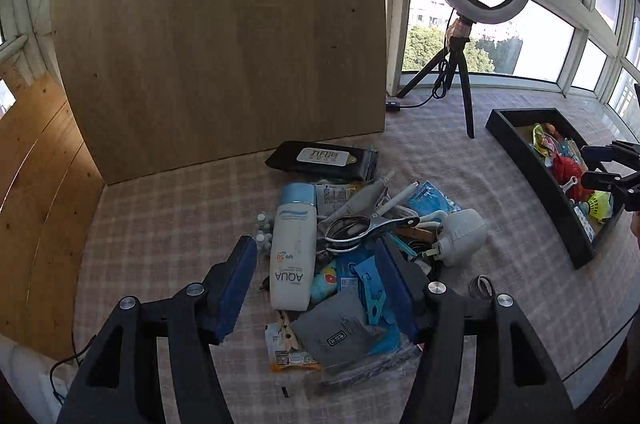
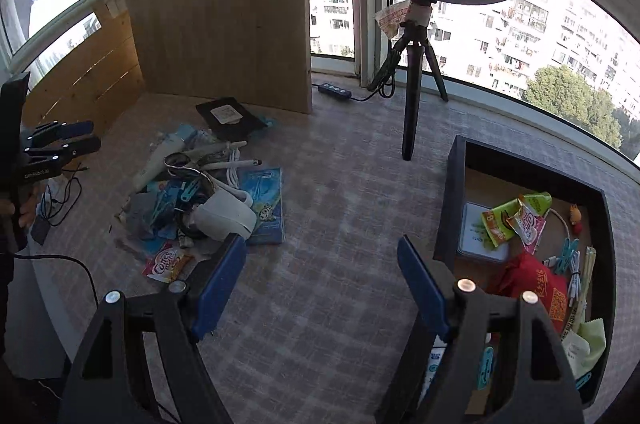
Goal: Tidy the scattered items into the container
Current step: 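Move both grippers back over the pile, then grasp the white AQUA sunscreen bottle with the left gripper while the right gripper grasps the white round device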
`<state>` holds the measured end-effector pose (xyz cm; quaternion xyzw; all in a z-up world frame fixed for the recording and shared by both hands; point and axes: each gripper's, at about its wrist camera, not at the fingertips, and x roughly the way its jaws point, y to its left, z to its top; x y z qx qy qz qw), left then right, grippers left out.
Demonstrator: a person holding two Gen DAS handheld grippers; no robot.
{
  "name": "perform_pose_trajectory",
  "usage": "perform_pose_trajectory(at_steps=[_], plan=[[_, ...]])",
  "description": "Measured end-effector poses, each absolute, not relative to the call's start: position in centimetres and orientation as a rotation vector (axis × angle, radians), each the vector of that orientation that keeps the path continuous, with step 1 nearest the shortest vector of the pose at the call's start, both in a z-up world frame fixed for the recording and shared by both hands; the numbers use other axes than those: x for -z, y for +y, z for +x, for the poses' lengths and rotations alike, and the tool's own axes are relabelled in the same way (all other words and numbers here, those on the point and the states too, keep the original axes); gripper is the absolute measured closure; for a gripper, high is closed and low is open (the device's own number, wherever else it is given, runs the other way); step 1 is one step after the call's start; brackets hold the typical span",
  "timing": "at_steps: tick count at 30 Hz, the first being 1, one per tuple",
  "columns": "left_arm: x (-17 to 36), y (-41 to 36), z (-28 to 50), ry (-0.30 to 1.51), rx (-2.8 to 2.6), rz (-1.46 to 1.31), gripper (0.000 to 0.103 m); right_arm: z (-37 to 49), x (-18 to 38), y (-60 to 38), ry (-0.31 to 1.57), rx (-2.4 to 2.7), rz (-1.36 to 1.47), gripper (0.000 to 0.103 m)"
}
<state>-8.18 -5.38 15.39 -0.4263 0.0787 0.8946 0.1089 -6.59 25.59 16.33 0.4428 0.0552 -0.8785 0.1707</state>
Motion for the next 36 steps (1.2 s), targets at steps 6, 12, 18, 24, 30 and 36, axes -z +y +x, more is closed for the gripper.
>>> perform_pose_trajectory(at_steps=[6, 12, 18, 24, 30, 36], plan=[[-11.7, -6.8, -9.5, 0.262, -2.6, -1.339, 0.045, -7.4, -13.2, 21.0, 0.344, 2.359, 1.261, 0.026], [-8.8, -6.4, -12.1, 0.291, -2.51, -1.405, 0.046, -9.7, -10.1, 19.4, 0.367, 2.275, 1.331, 0.026], [-7.0, -6.5, -14.8, 0.311, -2.456, -1.45, 0.052, -11.8, -8.3, 18.7, 0.355, 2.211, 1.371, 0.026], [-6.1, -5.0, -16.8, 0.412, -2.348, -1.446, 0.049, -12.9, -7.3, 17.4, 0.394, 2.132, 1.357, 0.026], [-4.8, -4.6, -17.5, 0.44, -2.292, -1.479, 0.048, -13.6, -6.8, 15.8, 0.409, 2.059, 1.331, 0.025], [-4.6, -5.0, -17.5, 0.436, -2.299, -1.476, 0.063, -14.3, -5.8, 14.0, 0.424, 1.998, 1.34, 0.025]])
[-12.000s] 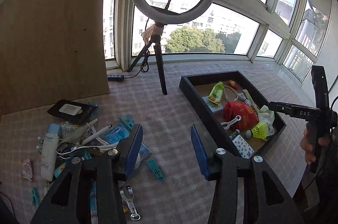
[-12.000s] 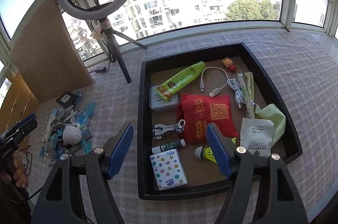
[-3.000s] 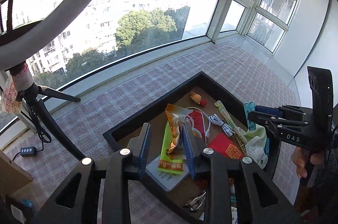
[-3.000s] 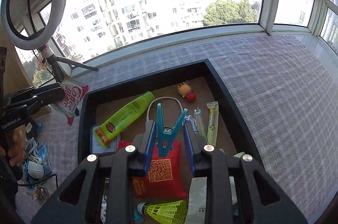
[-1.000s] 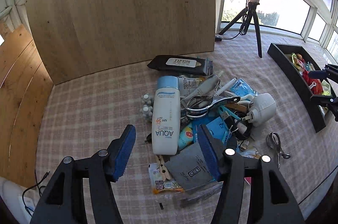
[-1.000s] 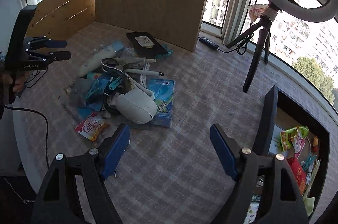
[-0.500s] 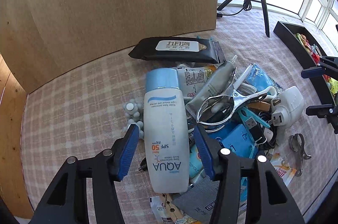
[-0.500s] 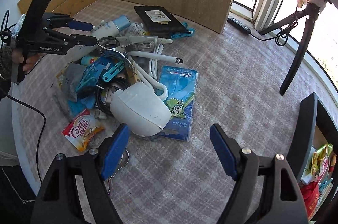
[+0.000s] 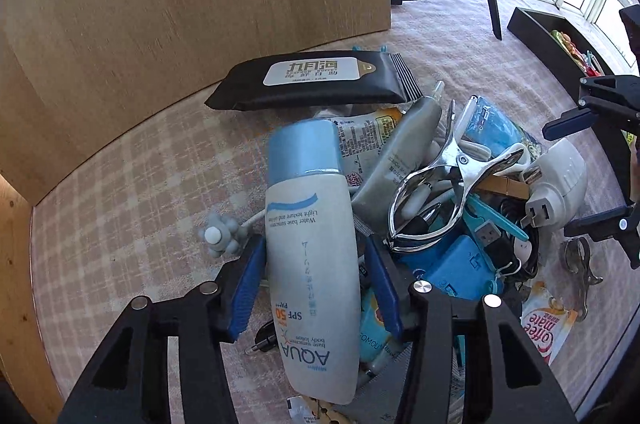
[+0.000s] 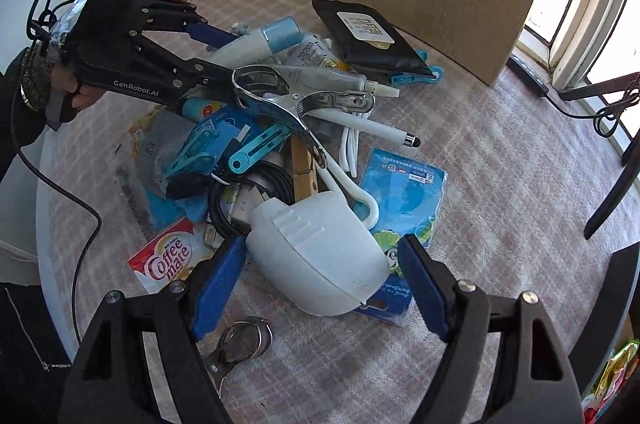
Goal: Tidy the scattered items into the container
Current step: 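Grasp the white AQUA sunscreen bottle with the left gripper while the right gripper grasps the white round device, then carry the bottle and white device into the black tray and release both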
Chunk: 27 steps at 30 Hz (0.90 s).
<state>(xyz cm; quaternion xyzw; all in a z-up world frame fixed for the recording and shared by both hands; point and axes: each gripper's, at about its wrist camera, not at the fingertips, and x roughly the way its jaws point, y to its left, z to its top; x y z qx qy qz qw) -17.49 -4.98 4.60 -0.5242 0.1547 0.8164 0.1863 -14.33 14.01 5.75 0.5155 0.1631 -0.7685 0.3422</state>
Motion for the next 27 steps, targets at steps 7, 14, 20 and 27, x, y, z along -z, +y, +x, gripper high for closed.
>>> perform_pose_trajectory(at_steps=[7, 14, 20, 27], plan=[[-4.6, -5.6, -17.0, 0.4, -2.318, -1.472, 0.064, -14.6, -4.7, 13.6, 0.395, 1.973, 1.367, 0.032], [-4.9, -6.1, -16.0, 0.379, -2.35, -1.456, 0.064, -14.0, -6.4, 15.4, 0.273, 2.027, 1.341, 0.033], [-6.3, -6.8, -14.8, 0.31, -2.39, -1.419, 0.064, -13.1, -8.8, 17.2, 0.2, 2.12, 1.283, 0.033], [-8.6, -6.5, -13.4, 0.282, -2.441, -1.36, 0.064, -11.7, -10.3, 19.2, 0.101, 2.229, 1.238, 0.033]])
